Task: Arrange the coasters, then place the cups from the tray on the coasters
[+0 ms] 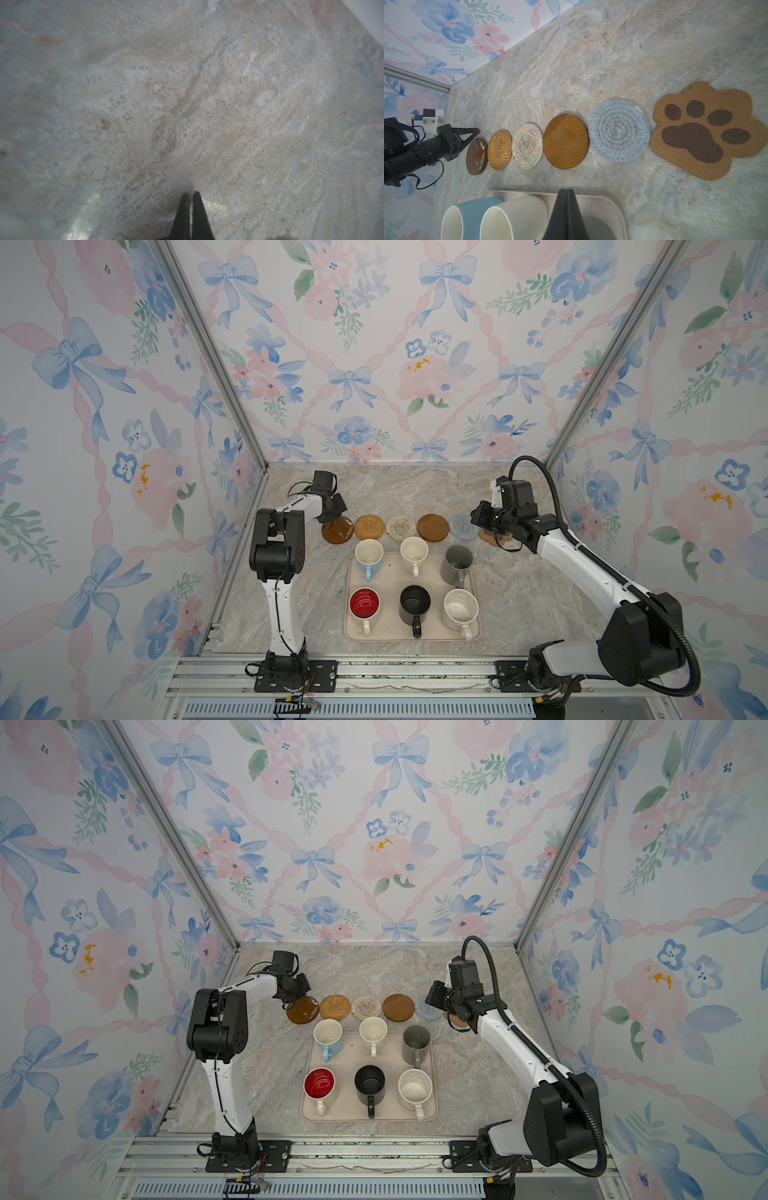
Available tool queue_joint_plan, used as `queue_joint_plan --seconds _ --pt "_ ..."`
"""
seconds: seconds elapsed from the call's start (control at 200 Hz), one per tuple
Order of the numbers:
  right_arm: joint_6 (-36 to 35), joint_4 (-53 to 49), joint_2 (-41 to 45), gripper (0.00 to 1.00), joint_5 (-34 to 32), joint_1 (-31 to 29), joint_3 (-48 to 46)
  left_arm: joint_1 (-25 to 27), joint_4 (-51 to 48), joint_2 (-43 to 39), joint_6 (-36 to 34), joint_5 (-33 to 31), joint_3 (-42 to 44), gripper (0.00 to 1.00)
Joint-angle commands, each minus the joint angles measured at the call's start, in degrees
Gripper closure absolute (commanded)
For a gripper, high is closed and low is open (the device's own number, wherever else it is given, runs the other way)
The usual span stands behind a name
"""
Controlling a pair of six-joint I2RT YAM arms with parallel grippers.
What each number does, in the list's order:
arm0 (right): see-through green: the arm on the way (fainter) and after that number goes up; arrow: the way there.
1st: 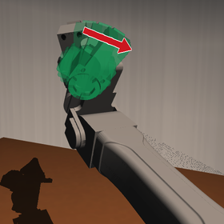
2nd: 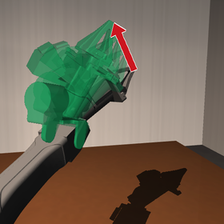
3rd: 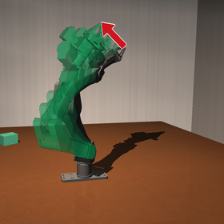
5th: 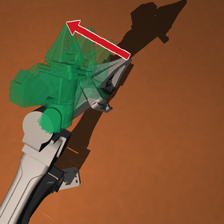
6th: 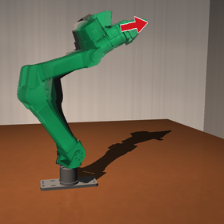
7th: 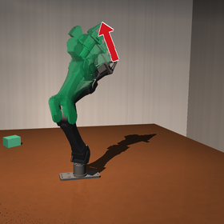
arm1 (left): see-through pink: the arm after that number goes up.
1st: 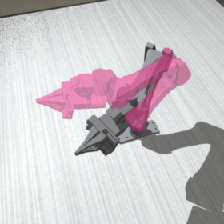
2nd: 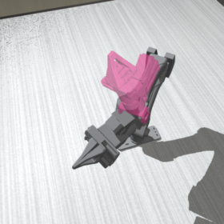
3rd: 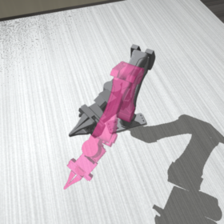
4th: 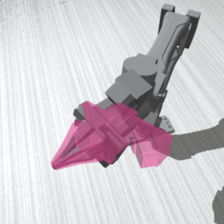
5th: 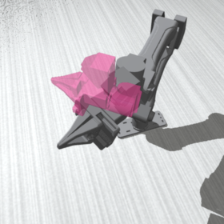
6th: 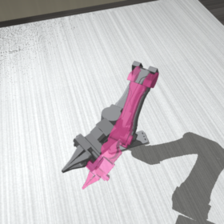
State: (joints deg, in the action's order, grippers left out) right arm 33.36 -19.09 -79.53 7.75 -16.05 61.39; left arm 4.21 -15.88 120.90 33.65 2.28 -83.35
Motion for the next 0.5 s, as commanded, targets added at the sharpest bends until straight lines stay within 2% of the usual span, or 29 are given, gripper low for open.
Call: queue_joint_plan --seconds 0.0,0.16,0.27,0.335,0.435,0.495 --pt "-1.6 -0.85 2.36 1.0 -0.01 0.42 1.2 0.05 -2.23 -4.46 0.01 -3.43 -0.34 1.0" --pt "-3.19 -1.27 6.22 1.0 -4.14 -1.16 0.75 3.11 -1.96 -12.27 -2.67 -10.29 0.26 1.0" --pt "-3.84 -2.41 8.42 1.0 -6.45 -2.11 0.8 8.51 -1.97 -17.72 -7.75 -17.22 0.76 1.0" --pt "-4.74 -4.33 9.27 0.97 -7.65 -2.4 1.32 12.05 -1.64 -21.08 -9.15 -20.77 1.57 1.0" --pt "-6.03 -9.44 10.72 0.95 -10.24 -2.92 2.83 16.84 0.89 -26.5 -9.51 -21.88 4.5 1.0" --pt "-6.66 -11.26 12.15 0.91 -10.93 -3.69 3.17 19.64 3.57 -30.18 -9.26 -22.35 7.35 0.96"
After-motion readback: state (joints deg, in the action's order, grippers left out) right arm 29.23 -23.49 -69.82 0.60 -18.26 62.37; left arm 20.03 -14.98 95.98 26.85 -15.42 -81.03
